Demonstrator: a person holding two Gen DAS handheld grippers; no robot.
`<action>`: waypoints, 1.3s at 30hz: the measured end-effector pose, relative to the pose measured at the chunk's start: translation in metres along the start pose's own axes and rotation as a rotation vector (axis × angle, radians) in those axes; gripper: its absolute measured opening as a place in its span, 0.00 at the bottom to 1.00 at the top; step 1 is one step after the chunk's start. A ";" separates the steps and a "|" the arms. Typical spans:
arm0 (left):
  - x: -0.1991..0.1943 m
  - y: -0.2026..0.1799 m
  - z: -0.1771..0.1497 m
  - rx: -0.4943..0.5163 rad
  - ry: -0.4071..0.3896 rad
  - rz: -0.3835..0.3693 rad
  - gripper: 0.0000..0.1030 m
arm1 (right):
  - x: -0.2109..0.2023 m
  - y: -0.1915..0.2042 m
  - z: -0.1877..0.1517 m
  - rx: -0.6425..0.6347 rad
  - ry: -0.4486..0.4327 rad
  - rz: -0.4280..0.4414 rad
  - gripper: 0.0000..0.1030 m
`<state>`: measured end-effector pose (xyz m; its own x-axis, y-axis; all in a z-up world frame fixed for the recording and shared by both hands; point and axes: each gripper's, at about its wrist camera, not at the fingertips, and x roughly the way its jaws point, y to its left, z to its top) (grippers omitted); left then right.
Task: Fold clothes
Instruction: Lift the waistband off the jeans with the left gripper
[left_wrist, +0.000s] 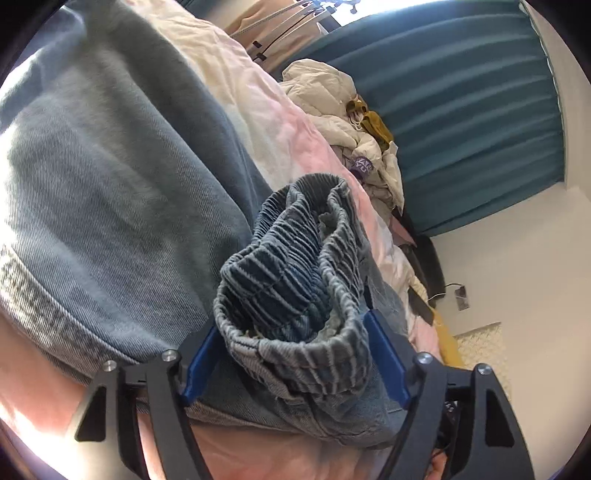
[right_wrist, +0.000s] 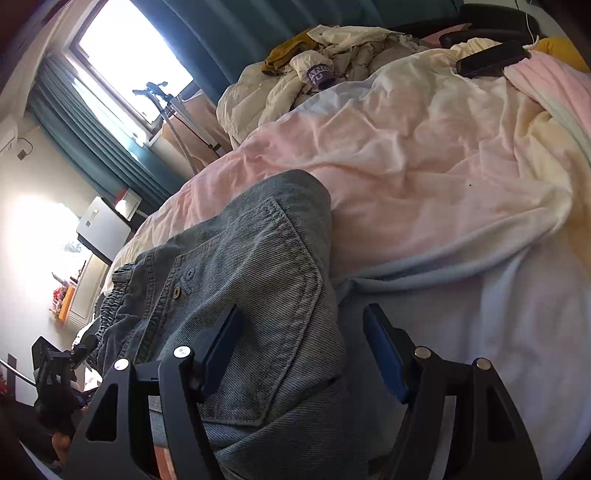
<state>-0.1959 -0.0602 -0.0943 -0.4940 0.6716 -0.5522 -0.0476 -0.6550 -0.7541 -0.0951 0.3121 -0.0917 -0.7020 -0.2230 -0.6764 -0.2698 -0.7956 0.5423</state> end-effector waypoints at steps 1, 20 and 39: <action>0.002 0.001 0.000 -0.002 -0.004 0.013 0.63 | 0.003 0.001 0.000 -0.002 0.005 0.008 0.67; -0.032 0.032 0.002 -0.134 -0.097 0.136 0.35 | -0.026 0.083 -0.014 -0.383 -0.132 0.021 0.45; -0.038 0.012 -0.002 -0.029 -0.137 0.194 0.52 | 0.040 0.060 -0.032 -0.423 0.095 -0.082 0.29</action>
<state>-0.1760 -0.0932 -0.0833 -0.6048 0.4796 -0.6358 0.0834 -0.7559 -0.6494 -0.1183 0.2376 -0.1022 -0.6205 -0.1845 -0.7622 -0.0148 -0.9690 0.2466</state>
